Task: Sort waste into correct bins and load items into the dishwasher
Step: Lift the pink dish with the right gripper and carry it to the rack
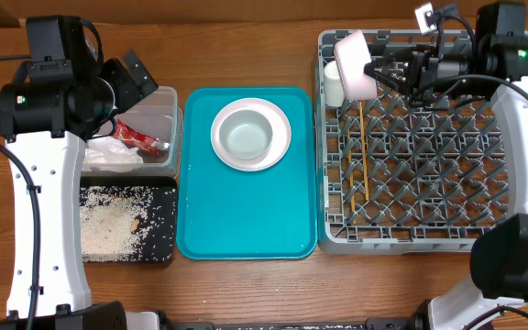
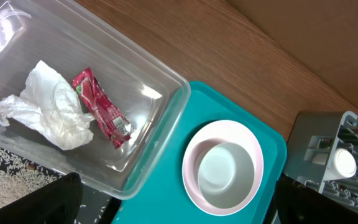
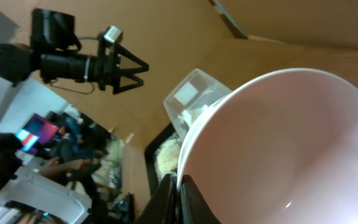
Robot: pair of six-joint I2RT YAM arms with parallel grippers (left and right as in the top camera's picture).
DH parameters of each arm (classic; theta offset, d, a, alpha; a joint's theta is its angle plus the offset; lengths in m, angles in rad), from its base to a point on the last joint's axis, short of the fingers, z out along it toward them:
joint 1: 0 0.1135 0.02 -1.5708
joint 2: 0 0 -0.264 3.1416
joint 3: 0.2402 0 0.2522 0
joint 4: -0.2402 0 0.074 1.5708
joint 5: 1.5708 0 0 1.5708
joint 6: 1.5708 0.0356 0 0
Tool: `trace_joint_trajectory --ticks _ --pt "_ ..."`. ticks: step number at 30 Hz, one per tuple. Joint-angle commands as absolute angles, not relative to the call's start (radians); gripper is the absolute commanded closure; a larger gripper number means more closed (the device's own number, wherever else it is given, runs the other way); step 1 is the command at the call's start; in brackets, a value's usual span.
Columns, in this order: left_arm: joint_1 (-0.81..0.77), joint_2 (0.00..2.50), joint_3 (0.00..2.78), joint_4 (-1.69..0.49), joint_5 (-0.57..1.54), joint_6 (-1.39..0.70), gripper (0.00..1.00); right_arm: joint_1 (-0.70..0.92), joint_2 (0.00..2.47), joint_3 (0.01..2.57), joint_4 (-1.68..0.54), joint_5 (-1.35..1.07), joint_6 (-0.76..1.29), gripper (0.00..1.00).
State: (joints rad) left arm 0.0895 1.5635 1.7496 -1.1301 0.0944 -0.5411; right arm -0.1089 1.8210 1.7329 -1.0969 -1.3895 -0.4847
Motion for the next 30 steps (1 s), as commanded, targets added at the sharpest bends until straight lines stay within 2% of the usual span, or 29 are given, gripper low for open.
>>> trace_joint_trajectory --ticks 1,7,30 --pt "0.091 1.550 1.769 -1.129 0.102 -0.527 0.00 -0.102 1.843 1.679 -1.055 -1.505 -0.528 0.96" --pt "0.091 1.550 1.769 -1.129 0.101 -0.527 0.00 -0.102 1.896 1.622 -0.958 -1.513 -0.524 0.96" --pt "0.091 1.550 1.769 -1.129 0.102 -0.527 0.00 -0.111 2.138 1.622 -0.952 -1.568 -0.525 0.96"
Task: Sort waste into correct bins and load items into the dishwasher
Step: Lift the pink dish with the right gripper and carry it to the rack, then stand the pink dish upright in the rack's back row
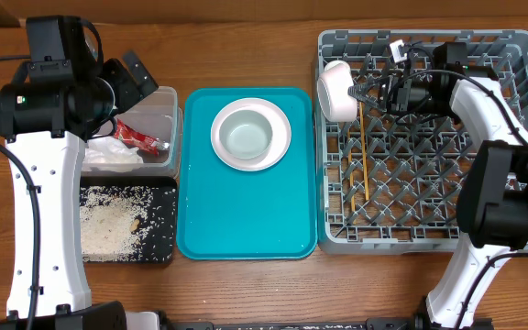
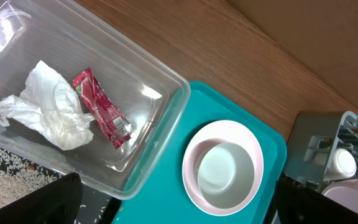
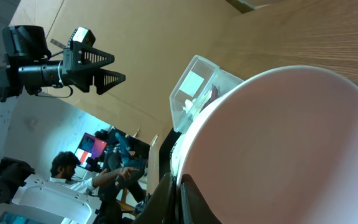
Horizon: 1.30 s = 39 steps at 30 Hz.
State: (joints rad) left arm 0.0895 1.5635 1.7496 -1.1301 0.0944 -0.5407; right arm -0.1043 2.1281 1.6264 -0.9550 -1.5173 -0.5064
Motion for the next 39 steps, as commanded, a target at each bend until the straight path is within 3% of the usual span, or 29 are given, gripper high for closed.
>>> trace_joint_trajectory --ticks 1,25,31,39 --pt "0.091 1.550 1.769 -1.129 0.102 -0.527 0.00 -0.114 2.138 1.622 -0.955 -1.568 -0.525 0.96" --pt "0.091 1.550 1.769 -1.129 0.101 -0.528 0.00 -0.237 2.139 1.622 -1.069 -1.518 -0.519 0.96" --pt "0.091 1.550 1.769 -1.129 0.102 -0.527 0.00 -0.237 2.138 1.624 -1.068 -1.570 -0.311 0.96" --pt "0.091 1.550 1.769 -1.129 0.102 -0.527 0.00 -0.223 2.138 1.625 -1.187 -1.570 -0.264 0.96"
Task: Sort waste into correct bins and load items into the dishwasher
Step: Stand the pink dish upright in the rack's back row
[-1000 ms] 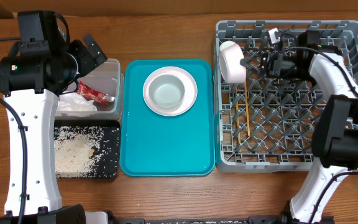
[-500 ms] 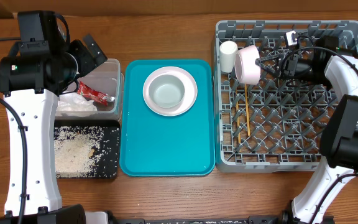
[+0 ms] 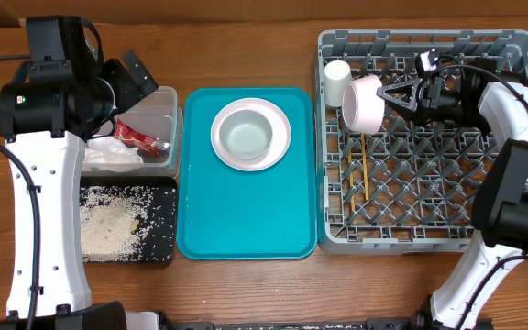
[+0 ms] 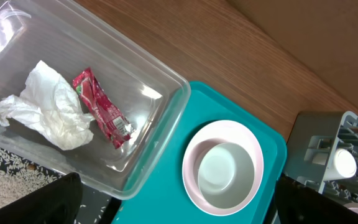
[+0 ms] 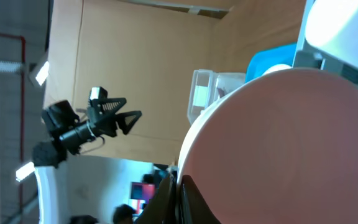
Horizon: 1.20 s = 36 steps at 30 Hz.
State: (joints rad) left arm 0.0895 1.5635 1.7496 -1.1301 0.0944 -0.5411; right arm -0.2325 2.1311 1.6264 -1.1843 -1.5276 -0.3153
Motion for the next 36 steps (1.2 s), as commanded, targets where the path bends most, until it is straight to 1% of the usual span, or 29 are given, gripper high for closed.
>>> trace_joint_trajectory --ticks 1,4,13,25,31,36 --pt "0.091 1.550 1.769 -1.129 0.102 -0.527 0.00 -0.216 2.138 1.625 -1.184 -1.570 -0.245 0.96" --pt "0.091 1.550 1.769 -1.129 0.102 -0.527 0.00 -0.194 2.138 1.630 -1.180 -1.570 -0.205 0.96" --pt "0.091 1.550 1.769 -1.129 0.101 -0.527 0.00 -0.117 2.138 1.689 -1.160 -1.570 -0.182 0.96" --pt "0.091 1.550 1.769 -1.129 0.102 -0.527 0.00 -0.147 2.138 1.688 -1.156 -1.560 -0.243 0.96" --pt "0.091 1.550 1.769 -1.129 0.101 -0.527 0.00 -0.158 2.138 1.686 -1.154 -1.459 -0.242 0.96" --pt "0.091 1.550 1.769 -1.129 0.101 -0.527 0.00 -0.163 2.138 1.683 -1.153 -1.458 -0.242 0.96"
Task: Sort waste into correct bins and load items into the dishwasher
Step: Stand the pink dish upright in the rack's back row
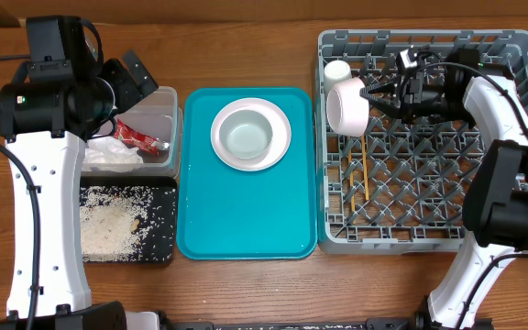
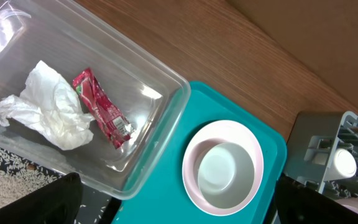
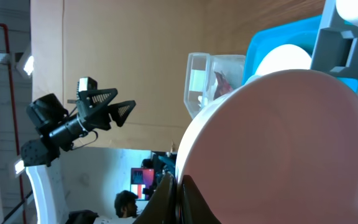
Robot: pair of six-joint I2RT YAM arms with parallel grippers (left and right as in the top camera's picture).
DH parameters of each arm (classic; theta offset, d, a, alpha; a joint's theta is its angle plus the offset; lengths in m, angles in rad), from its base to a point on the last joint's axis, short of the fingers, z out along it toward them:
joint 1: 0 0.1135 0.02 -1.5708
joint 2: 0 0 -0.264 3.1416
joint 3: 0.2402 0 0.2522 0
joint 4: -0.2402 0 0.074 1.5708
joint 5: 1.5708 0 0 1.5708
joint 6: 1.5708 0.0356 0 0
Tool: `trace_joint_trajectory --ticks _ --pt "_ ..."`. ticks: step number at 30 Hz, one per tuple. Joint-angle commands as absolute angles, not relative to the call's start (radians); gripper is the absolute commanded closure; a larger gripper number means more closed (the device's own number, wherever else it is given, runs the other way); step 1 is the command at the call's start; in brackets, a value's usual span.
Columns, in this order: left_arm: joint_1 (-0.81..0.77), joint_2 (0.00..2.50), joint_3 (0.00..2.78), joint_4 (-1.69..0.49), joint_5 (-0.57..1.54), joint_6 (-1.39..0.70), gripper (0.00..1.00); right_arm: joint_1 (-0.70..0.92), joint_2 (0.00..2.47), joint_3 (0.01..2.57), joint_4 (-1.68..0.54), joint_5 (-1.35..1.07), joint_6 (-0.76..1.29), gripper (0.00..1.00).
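My right gripper (image 1: pixel 375 97) is shut on the rim of a pink bowl (image 1: pixel 346 107), which is turned on its side over the left part of the grey dishwasher rack (image 1: pixel 429 234). The bowl (image 3: pixel 291 149) fills the right wrist view, its rim pinched between the fingertips (image 3: pixel 166 186). Whether it rests on the tines cannot be told. A pink plate (image 1: pixel 282 124) carrying a pale bowl (image 1: pixel 248 137) sits on the teal tray (image 1: pixel 246 220). My left gripper (image 2: pixel 179 208) hangs open above the clear bin (image 2: pixel 166 99).
A white cup (image 1: pixel 336 71) stands in the rack's back left corner, and wooden chopsticks (image 1: pixel 363 170) lie along the rack. The clear bin holds a crumpled tissue (image 2: pixel 51 106) and a red wrapper (image 2: pixel 101 109). A black tray of rice (image 1: pixel 122 225) sits in front of the bin.
My right gripper and the pink bowl have shifted a little to the left in the rack, closer to the white cup. The left arm has not moved.
My right gripper held the pink bowl raised over the rack's back left corner. Then the bowl was at the rack's left edge, covering the cup. Then it was farther right among the tines, and now it is slightly left again.
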State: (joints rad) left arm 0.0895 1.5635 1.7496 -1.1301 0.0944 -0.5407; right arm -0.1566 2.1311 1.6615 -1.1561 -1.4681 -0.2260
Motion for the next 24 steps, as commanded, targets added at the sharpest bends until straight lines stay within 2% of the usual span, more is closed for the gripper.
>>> trace_joint_trajectory --ticks 1,5,7,8,12,13,24 --pt "0.091 1.550 1.769 -1.129 0.102 -0.527 0.00 -0.165 2.138 1.683 -1.152 -1.458 -0.242 0.96" --pt "0.091 1.550 1.769 -1.129 0.102 -0.527 0.00 -0.186 2.138 1.683 -1.131 -1.448 -0.242 0.95" --pt "0.091 1.550 1.769 -1.129 0.102 -0.527 0.00 -0.203 2.138 1.683 -1.131 -1.425 -0.242 0.91" --pt "0.091 1.550 1.769 -1.129 0.101 -0.528 0.00 -0.210 2.138 1.683 -1.131 -1.410 -0.242 0.87" --pt "0.091 1.550 1.769 -1.129 0.101 -0.527 0.00 -0.231 2.138 1.683 -1.126 -1.337 -0.242 0.48" --pt "0.091 1.550 1.769 -1.129 0.102 -0.527 0.00 -0.232 2.138 1.683 -1.126 -1.325 -0.242 0.45" --pt "0.091 1.550 1.769 -1.128 0.102 -0.528 0.00 -0.272 2.138 1.684 -1.080 -1.274 -0.202 0.45"
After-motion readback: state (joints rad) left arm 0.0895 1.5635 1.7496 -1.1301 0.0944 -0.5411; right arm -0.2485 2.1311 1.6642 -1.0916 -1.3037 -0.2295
